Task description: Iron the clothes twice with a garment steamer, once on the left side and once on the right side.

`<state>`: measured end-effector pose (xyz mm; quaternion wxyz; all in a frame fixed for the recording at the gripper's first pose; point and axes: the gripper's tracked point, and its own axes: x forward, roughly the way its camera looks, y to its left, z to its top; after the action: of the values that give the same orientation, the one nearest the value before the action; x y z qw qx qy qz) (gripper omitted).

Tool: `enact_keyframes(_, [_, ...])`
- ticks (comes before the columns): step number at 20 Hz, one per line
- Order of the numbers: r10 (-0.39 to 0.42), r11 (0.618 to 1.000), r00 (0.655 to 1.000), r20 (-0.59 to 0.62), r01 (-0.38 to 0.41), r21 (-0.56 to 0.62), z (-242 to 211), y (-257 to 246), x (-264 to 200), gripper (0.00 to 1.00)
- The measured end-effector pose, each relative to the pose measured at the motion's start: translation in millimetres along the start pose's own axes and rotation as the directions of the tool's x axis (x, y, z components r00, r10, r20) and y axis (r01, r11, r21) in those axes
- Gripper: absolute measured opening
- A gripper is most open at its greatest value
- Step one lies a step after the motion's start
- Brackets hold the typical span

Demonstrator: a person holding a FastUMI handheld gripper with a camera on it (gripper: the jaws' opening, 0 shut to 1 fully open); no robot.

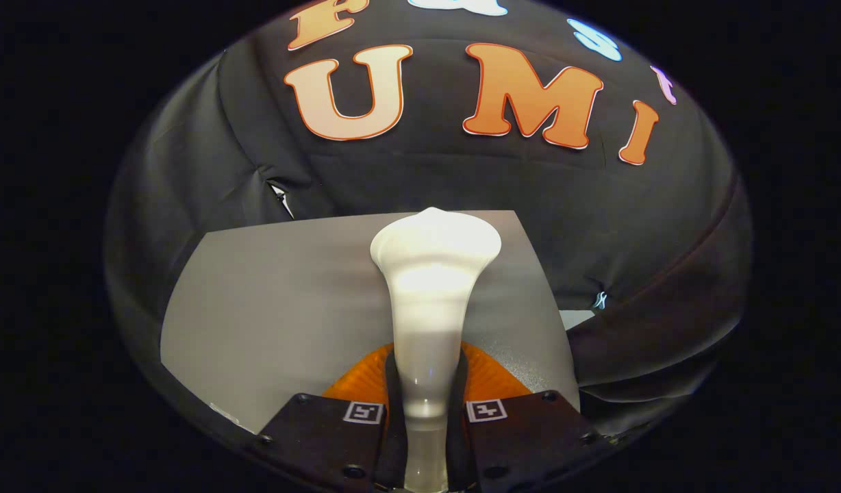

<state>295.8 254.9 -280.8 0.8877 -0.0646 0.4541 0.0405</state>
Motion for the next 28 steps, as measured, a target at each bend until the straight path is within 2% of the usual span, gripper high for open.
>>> enact_keyframes(4, [0.037, 0.999, 0.994, 0.101, -0.037, 0.001, 7.2, 6.7, -30.9, 0.3])
enact_keyframes(9, [0.122, 0.993, 0.983, 0.138, -0.12, -0.018, -11.0, 16.7, -65.7, 0.3])
enact_keyframes(13, [0.141, 0.99, 0.965, 0.22, -0.134, -0.047, -9.5, 14.8, -98.9, 0.3])
enact_keyframes(17, [0.16, 0.987, 0.929, 0.334, -0.154, -0.045, -3.9, 5.0, -152.7, 0.3])
enact_keyframes(22, [0.166, 0.986, 0.866, 0.471, -0.155, -0.064, -3.7, -26.1, -229.6, 0.29])
enact_keyframes(28, [0.076, 0.996, 0.79, 0.609, -0.09, -0.008, -8.0, -107.9, -307.4, 0.29])
